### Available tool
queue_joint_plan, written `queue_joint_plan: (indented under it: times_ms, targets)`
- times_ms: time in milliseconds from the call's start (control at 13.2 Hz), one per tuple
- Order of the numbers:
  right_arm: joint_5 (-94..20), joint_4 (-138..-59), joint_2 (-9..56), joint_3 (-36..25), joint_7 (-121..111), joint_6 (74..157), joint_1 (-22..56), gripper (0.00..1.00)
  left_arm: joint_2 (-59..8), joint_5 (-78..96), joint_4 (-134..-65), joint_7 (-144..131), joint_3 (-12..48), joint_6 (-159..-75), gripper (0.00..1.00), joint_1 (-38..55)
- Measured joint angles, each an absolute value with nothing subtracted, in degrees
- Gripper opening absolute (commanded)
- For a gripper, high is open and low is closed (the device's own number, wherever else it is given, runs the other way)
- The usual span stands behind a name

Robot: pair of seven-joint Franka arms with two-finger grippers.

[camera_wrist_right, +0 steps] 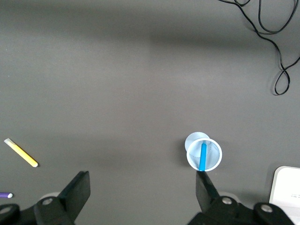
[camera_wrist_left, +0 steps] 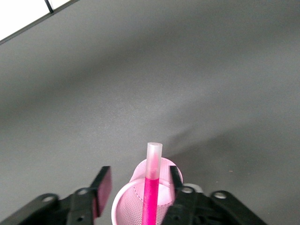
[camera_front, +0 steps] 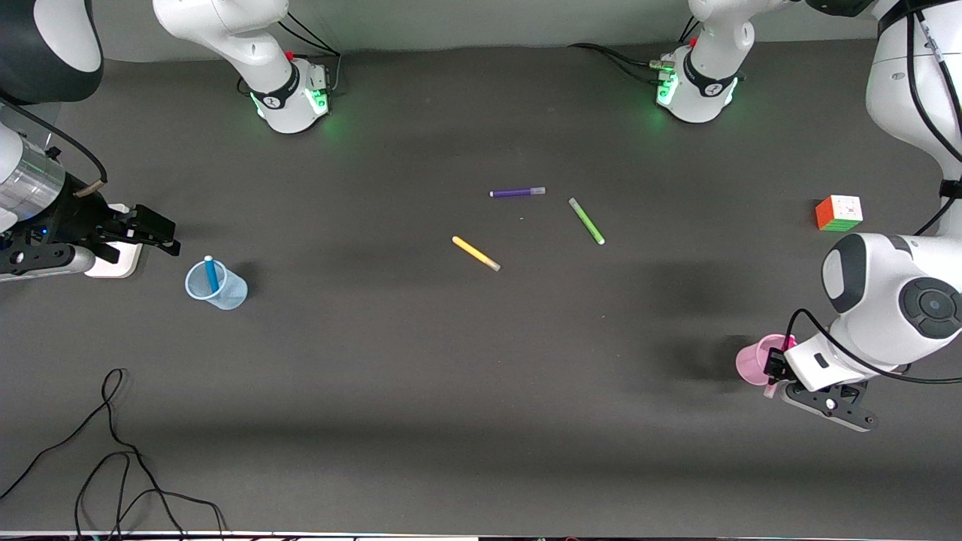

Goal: Place pink and blue markers in matching cups

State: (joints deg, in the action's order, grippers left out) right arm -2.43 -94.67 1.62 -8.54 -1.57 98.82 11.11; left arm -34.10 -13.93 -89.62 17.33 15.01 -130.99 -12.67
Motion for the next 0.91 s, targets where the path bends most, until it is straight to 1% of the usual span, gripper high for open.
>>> queue_joint_plan:
  times_ms: [76, 303, 454, 681, 757, 909]
  targets:
    - [-2.4, -94.7, 1.6, -8.5, -1.6, 98.8, 11.1, 1.0, -33.0, -13.9, -89.3, 17.3, 15.2, -129.4, 1.0, -12.6]
    - [-2.3, -94.8, 1.6, -8.5, -1.6, 98.9, 11.3, 1.0, -29.0, -13.7, -84.9, 17.0, 15.9, -117.9, 1.0, -11.0]
    - [-1.0, -94.8, 1.6, -8.5, -1.6, 98.9, 11.4, 1.0, -28.3, -13.6, -84.5, 16.8, 15.9, -115.9, 1.0, -10.3]
    - [1.1, -94.8, 1.6, -8.4, -1.6, 99.3, 12.0, 1.0, -29.6, -13.5, -84.5, 16.6, 15.8, -115.4, 1.0, -10.3]
    - [1.0, -94.9, 1.6, -8.4, -1.6, 100.1, 12.1, 1.0, -29.7, -13.5, -84.4, 16.0, 15.8, -113.4, 1.0, -10.3]
    - [0.4, -94.9, 1.6, -8.4, -1.6, 100.4, 12.1, 1.0, -28.7, -13.4, -83.6, 13.7, 15.8, -105.7, 1.0, -10.3]
